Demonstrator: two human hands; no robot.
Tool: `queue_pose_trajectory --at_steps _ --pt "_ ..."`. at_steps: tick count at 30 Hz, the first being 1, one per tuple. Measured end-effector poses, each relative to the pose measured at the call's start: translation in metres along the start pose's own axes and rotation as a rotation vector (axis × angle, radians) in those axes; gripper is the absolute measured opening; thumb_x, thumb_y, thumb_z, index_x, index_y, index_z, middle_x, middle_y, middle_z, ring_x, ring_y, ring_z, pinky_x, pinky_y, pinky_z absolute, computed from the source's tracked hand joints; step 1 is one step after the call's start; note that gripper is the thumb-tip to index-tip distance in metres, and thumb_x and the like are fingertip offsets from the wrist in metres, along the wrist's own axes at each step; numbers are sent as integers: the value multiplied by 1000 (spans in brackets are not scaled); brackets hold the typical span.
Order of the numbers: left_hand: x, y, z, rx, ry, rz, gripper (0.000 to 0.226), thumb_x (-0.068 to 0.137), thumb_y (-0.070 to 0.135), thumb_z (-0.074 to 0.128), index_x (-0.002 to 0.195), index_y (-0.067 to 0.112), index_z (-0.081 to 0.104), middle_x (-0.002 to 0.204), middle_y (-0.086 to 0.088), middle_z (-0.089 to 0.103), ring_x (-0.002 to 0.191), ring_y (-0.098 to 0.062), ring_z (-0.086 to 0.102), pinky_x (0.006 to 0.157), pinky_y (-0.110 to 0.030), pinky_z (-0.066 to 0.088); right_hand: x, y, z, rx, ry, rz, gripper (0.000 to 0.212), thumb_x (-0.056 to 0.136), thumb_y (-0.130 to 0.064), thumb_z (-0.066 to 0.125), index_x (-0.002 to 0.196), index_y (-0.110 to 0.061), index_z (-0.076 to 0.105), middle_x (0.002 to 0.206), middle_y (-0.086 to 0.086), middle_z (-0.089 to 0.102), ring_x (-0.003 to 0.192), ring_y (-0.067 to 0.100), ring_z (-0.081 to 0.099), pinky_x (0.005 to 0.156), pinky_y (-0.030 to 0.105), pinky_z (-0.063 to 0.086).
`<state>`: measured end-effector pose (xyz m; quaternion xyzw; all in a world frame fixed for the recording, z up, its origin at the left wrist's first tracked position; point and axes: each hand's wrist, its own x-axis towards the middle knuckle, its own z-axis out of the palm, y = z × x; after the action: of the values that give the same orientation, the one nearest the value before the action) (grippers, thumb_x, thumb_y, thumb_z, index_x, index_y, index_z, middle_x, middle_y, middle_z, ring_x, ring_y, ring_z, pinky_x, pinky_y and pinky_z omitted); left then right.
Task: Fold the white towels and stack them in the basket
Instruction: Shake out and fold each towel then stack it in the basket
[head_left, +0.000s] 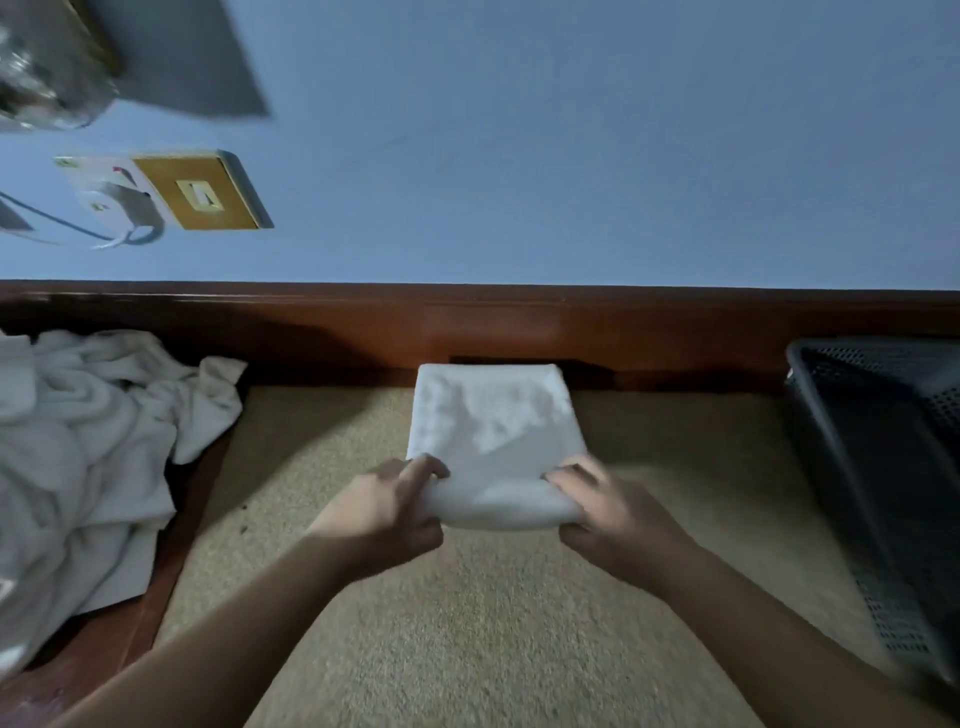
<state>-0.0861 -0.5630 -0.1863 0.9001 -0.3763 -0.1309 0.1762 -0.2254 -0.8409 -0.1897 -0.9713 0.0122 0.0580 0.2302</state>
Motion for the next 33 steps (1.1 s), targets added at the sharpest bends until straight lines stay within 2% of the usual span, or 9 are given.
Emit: queue_pose_trajectory --at_steps 5,7,10,14,18,21,24,29,33 --pt "3 48 -126 -329 189 -19 45 71 28 85 107 41 61 92 16 70 82 -4 68 64 -16 50 -6 -35 -130 238 150 50 42 77 -22 82 112 -40 68 105 -20 65 92 -1 63 79 24 52" --pt "6 58 -159 -417 230 -5 39 73 27 85 105 37 64 94 14 71 84 -5 69 66 -17 52 -4 -44 -169 398 181 77 41 75 -22 86 106 -39 66 107 -18 68 98 1 64 83 26 53" --pt "18 62 -178 -648 220 -72 33 74 30 83 102 31 66 97 5 75 82 -11 71 67 -26 59 8 -43 -193 675 189 158 43 78 -19 89 109 -38 65 111 -12 63 95 4 61 70 30 53" --pt "46 39 -137 -874 197 -259 36 78 25 86 106 16 66 95 -2 69 74 -10 67 58 -27 54 41 -20 -154 913 184 352 43 80 -16 85 119 -21 67 93 -7 65 73 0 62 60 19 47" --pt "81 -5 -58 -966 228 -490 59 72 45 90 120 21 64 111 -3 69 91 -17 69 67 -34 55 75 21 -71 1070 192 583 63 74 -36 91 129 -20 63 113 3 76 98 23 76 81 42 61" --pt "98 -29 -8 -964 82 -671 96 78 64 83 153 23 37 135 -2 61 119 -24 64 85 -43 55 87 39 -21 1033 74 717 78 87 -47 81 152 -30 41 135 -8 61 120 20 61 97 48 49" --pt "91 -41 29 -900 -123 -795 112 85 67 74 164 18 12 154 -9 47 124 -27 57 85 -42 50 84 51 17 946 -28 823 76 93 -54 72 154 -27 37 136 -15 49 131 22 50 108 50 40" --pt "49 -40 67 -971 -150 -834 80 83 63 78 135 13 44 128 -10 62 106 -23 67 88 -45 60 61 60 75 971 88 876 49 96 -47 69 127 -10 62 121 8 73 100 19 72 81 33 58" --pt "17 -23 96 -819 -104 -869 76 79 85 55 119 21 47 113 -8 66 97 -26 68 88 -51 60 46 44 94 906 103 970 39 103 -42 59 122 -8 62 113 12 71 97 28 71 89 44 60"
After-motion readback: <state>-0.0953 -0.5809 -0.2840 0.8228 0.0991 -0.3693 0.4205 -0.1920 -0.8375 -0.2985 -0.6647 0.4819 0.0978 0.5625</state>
